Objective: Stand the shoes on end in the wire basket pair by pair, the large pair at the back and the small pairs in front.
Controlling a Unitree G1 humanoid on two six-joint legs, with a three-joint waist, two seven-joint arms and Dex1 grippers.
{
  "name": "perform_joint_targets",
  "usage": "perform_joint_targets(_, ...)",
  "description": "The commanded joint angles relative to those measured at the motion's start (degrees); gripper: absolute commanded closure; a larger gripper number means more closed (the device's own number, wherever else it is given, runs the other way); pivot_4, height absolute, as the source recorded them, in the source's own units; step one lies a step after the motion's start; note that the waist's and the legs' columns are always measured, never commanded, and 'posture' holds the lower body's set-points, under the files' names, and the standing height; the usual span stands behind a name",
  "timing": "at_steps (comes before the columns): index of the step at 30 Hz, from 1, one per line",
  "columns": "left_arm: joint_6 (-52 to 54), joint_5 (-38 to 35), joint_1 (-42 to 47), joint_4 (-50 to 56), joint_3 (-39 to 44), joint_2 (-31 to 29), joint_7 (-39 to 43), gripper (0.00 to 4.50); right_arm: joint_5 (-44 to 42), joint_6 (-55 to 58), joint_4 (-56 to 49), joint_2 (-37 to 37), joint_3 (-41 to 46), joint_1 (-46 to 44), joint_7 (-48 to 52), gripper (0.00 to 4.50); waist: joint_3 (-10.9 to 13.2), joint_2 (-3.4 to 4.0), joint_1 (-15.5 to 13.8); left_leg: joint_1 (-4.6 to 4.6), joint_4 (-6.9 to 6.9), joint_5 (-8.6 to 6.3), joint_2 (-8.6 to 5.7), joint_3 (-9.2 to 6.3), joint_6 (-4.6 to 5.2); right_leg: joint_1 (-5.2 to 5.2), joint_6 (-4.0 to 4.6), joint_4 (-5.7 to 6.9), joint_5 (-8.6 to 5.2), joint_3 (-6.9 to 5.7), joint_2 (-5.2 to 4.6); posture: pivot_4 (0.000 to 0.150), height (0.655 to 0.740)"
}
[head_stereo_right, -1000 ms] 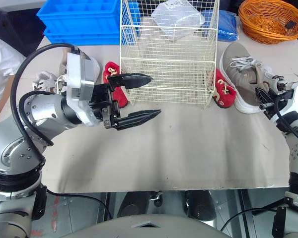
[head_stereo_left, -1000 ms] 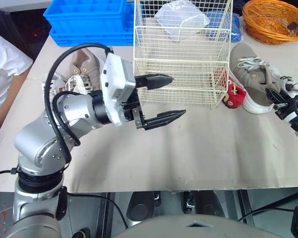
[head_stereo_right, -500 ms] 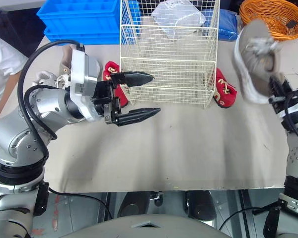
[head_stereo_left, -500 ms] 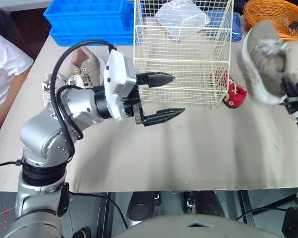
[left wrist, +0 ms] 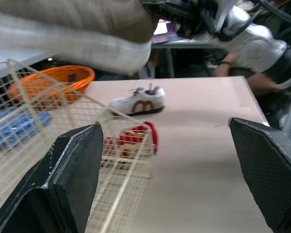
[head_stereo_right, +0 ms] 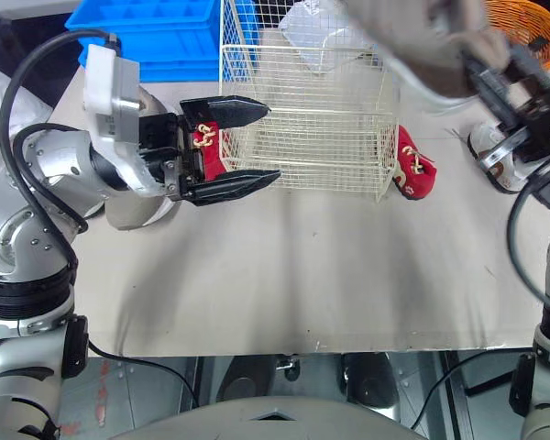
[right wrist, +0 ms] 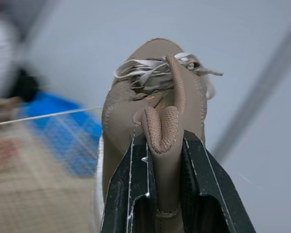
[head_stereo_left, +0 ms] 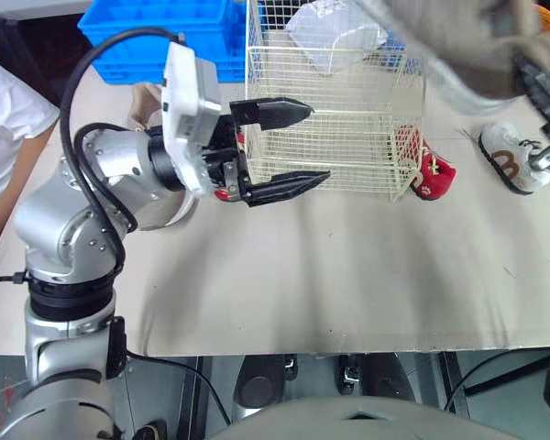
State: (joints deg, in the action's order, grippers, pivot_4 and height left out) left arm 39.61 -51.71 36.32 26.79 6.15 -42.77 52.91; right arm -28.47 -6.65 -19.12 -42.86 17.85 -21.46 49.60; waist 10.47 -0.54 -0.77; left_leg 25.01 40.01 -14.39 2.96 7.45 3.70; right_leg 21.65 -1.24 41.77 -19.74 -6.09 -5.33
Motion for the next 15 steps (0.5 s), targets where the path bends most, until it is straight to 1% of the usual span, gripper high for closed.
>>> perform_joint_targets(1,2.3,-6.9,3.2,3.6,3.7,-1.8,0.2,0.0,-2.7,-3.3,-2.5,-4.6,-1.2,-4.0,8.8,4.48,0.2,-0.09,0.0,0.02,0.01,0.0,0.0,-0.03,0.0,0.0,0.0,-0.01,0.0,-0.02,-0.01,0.15,0.686)
perform_joint_targets(5,3.6,-9.9,3.8,4.3,4.7,-3.4,0.8,0.0,-4.7,-3.4,-1.7,-8.7,-3.9,-5.6,18.3,4.48,0.2,-0.15,-0.1,0.03,0.06,0.0,-0.01,-0.11,0.01,-0.08,0.0,-0.05,0.0,-0.12,-0.04,0.15,0.686)
perform_joint_targets(7,3.9,-10.1,3.7,4.2,5.0,-4.6,1.4,0.0,-5.5,-4.1,-1.4,-10.6,-5.9,-7.2,24.2,4.48,0.2,-0.17,0.0,0.03,0.06,0.0,-0.01,-0.14,0.01,-0.09,0.0,-0.04,0.0,-0.15,-0.03,0.15,0.686)
perform_joint_targets(10,3.3,-8.9,3.6,3.7,4.6,-6.0,2.2,0.0,-6.3,-4.1,-1.0,-12.1,-8.1,-9.0,29.5,4.48,0.2,-0.16,0.2,0.01,0.06,0.0,0.0,-0.15,0.01,-0.09,0.01,-0.03,0.01,-0.14,-0.02,0.15,0.686)
perform_joint_targets(12,2.5,-6.3,3.5,2.7,3.4,-7.3,3.4,0.0,-6.7,-3.1,-1.2,-13.2,-10.4,-10.3,33.6,4.48,0.2,-0.18,0.1,0.01,0.06,0.0,0.0,-0.15,0.01,-0.09,0.01,-0.03,0.01,-0.15,-0.02,0.15,0.686)
perform_joint_targets(15,1.7,-2.2,3.2,1.7,0.4,-8.9,6.2,0.0,-8.0,1.1,-2.0,-13.6,-13.3,-13.0,35.7,4.48,0.2,-0.18,0.1,0.01,0.07,0.0,0.0,-0.15,0.01,-0.09,0.01,-0.02,0.01,-0.16,-0.02,0.15,0.686)
